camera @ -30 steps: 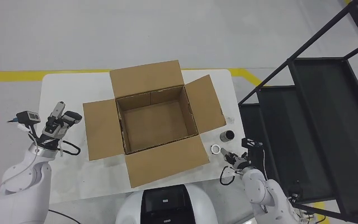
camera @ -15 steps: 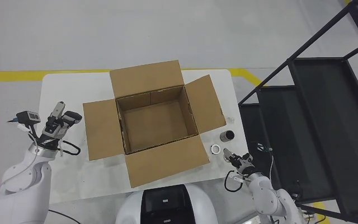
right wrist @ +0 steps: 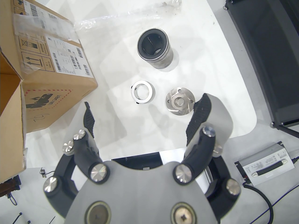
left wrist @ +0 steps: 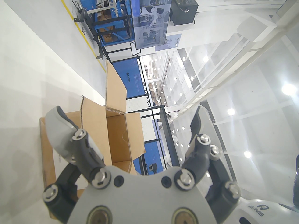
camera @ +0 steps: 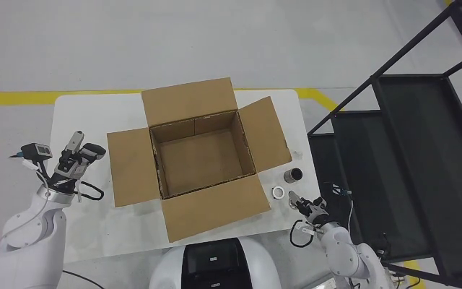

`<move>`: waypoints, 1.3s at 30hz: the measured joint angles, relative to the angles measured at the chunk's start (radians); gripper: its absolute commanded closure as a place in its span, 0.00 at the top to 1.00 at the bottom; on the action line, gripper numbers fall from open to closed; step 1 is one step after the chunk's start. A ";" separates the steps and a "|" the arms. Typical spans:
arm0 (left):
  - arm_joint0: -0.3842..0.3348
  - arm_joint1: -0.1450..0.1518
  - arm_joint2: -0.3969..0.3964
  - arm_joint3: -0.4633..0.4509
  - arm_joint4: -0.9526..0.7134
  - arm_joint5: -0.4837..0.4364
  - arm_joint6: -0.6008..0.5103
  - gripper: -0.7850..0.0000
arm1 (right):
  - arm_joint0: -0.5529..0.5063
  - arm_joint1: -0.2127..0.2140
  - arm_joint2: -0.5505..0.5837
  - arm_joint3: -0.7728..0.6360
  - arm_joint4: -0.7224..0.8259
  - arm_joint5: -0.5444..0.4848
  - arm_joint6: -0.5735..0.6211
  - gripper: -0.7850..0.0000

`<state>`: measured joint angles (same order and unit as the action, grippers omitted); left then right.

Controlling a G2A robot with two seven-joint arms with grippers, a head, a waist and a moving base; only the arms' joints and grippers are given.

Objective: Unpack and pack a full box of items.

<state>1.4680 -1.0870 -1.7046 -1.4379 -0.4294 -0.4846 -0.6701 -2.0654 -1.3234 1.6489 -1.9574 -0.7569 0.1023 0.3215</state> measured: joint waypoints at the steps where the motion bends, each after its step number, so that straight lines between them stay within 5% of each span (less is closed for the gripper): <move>1: 0.000 0.000 0.000 0.000 0.000 0.000 0.000 1.00 | 0.005 0.001 0.000 0.005 -0.006 0.002 0.003 1.00; 6: 0.000 0.000 0.000 0.000 0.000 0.000 0.000 1.00 | 0.028 0.005 -0.010 0.050 -0.045 0.008 0.050 0.96; 8: 0.000 0.000 0.000 0.000 0.000 0.000 0.000 1.00 | 0.041 0.007 -0.017 0.075 -0.071 0.013 0.074 0.51; 11: 0.000 0.000 0.000 0.000 0.000 0.000 0.000 1.00 | 0.059 0.009 -0.022 0.108 -0.087 0.028 0.090 0.39; 18: 0.000 0.000 0.000 0.000 0.000 0.000 0.000 1.00 | 0.087 0.011 -0.034 0.151 -0.125 0.069 0.122 0.47; 39: 0.000 0.000 0.000 0.000 0.000 0.000 0.000 1.00 | 0.202 0.007 -0.105 0.261 -0.156 0.167 0.132 0.45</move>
<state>1.4680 -1.0870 -1.7046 -1.4379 -0.4294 -0.4846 -0.6701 -1.8636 -1.3167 1.5442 -1.6963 -0.9126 0.2689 0.4534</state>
